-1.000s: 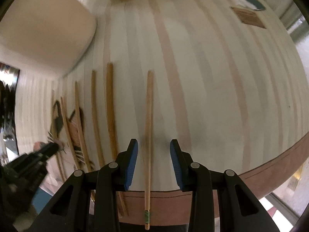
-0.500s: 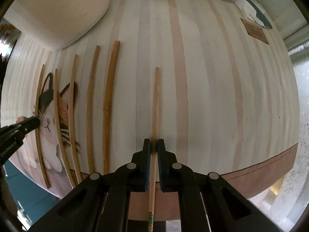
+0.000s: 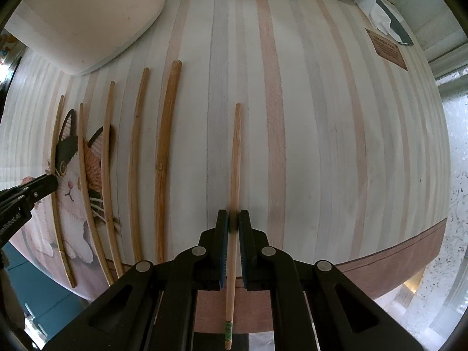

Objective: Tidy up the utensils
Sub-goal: 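Lift both held chopsticks and insert them into the beige holder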

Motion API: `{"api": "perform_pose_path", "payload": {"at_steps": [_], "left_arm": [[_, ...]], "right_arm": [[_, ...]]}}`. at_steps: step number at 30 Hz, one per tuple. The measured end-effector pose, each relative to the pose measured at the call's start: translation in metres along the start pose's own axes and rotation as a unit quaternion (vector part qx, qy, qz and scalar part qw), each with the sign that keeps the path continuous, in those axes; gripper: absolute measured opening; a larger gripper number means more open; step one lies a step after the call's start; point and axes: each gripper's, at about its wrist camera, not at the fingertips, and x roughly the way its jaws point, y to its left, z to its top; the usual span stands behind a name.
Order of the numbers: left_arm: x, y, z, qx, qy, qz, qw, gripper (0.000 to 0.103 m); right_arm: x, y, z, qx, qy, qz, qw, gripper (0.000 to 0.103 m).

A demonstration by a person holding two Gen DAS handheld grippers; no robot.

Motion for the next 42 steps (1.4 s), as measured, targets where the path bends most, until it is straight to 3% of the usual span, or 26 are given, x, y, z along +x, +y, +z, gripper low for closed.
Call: {"api": "perform_pose_path", "payload": {"at_steps": [11, 15, 19, 25, 32, 42], "left_arm": [[-0.001, -0.001, -0.001, -0.010, -0.013, 0.011, 0.9998, 0.004], [-0.019, 0.007, -0.002, -0.016, -0.043, 0.023, 0.9987, 0.004], [-0.056, 0.015, 0.001, -0.027, -0.093, 0.030, 0.9948, 0.004], [-0.112, 0.024, 0.007, -0.043, -0.166, 0.030, 0.9847, 0.004], [-0.164, 0.036, 0.006, -0.058, -0.224, 0.023, 0.9726, 0.004], [-0.252, 0.053, 0.015, -0.083, -0.319, 0.010, 0.9442, 0.004]], "right_arm": [[0.000, -0.002, 0.003, 0.013, -0.006, 0.005, 1.000, 0.008], [-0.002, -0.013, 0.002, 0.034, -0.015, 0.020, 0.999, 0.007], [-0.021, -0.028, 0.002, 0.056, -0.052, 0.034, 0.997, 0.007], [-0.066, -0.041, 0.005, 0.062, -0.124, 0.026, 0.990, 0.007], [-0.108, -0.037, 0.013, 0.075, -0.192, 0.037, 0.978, 0.007], [-0.193, -0.034, 0.041, 0.093, -0.290, 0.087, 0.949, 0.007]]}}
